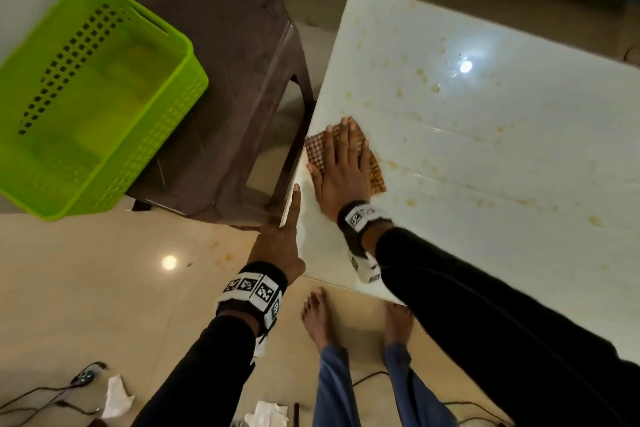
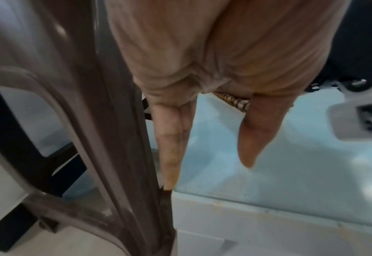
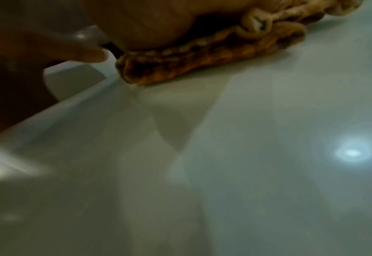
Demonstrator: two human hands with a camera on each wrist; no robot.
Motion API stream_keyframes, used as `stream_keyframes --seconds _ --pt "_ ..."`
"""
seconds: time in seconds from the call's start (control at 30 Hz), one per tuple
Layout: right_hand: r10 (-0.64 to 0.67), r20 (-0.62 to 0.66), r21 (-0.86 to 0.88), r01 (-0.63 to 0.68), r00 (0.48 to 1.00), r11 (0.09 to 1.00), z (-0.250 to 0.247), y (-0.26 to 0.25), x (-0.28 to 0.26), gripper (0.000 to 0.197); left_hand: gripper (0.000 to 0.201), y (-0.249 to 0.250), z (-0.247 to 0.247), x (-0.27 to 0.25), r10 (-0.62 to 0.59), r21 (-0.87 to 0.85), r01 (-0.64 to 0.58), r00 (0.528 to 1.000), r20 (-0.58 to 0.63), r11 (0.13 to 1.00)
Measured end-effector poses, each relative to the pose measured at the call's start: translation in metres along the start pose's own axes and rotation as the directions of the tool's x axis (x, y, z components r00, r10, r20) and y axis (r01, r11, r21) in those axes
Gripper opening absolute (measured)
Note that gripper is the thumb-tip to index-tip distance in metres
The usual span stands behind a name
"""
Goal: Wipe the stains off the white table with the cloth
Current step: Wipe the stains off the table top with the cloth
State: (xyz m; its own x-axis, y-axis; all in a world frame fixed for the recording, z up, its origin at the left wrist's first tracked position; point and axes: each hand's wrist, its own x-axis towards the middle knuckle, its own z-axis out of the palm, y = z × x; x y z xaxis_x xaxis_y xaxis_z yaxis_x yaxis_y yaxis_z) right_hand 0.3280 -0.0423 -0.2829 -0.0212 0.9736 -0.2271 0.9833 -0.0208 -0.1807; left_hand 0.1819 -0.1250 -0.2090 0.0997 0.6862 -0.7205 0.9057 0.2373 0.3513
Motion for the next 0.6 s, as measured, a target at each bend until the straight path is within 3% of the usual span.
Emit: stream_keyframes --seconds 0.1,0.2,0.27,0.33,0.4,0.5,0.6 --pt "-0.065 0.043 0.009 0.065 0.997 0.998 0.019 -0.011 -0.089 0.076 0.136 -0.002 -0.009 0.005 0.011 0.05 -0.015 0.998 0.066 0.999" --pt "-0.215 0.138 -0.005 0.218 0.967 0.976 0.042 -0.017 -0.165 0.079 0.135 -0.004 -0.017 0.013 0.046 0.085 -0.056 0.993 0.11 0.995" --pt "-0.255 0.113 0.006 0.256 0.96 0.967 0.04 -0.003 -0.157 0.081 0.14 -0.001 -0.017 0.017 0.055 0.139 -0.071 0.992 0.115 0.988" --pt "-0.228 0.051 -0.022 0.229 0.972 0.973 0.031 0.018 -0.126 0.079 0.158 0.0 -0.014 0.02 0.04 0.206 -0.061 0.994 0.104 0.977" --pt "-0.104 0.009 0.0 0.104 0.995 0.995 0.016 0.048 -0.085 0.078 0.171 -0.004 -0.002 0.029 0.051 0.266 -0.077 0.993 0.104 0.961" --pt "0.071 0.003 0.03 -0.071 0.997 0.997 0.001 0.07 -0.038 0.078 0.175 -0.011 0.006 0.044 0.04 0.285 -0.065 0.995 0.093 0.956" --pt "0.058 0.017 0.047 -0.058 0.998 0.997 0.008 0.054 -0.066 0.078 0.178 -0.002 0.0 0.04 0.029 0.257 -0.056 0.994 0.108 0.965"
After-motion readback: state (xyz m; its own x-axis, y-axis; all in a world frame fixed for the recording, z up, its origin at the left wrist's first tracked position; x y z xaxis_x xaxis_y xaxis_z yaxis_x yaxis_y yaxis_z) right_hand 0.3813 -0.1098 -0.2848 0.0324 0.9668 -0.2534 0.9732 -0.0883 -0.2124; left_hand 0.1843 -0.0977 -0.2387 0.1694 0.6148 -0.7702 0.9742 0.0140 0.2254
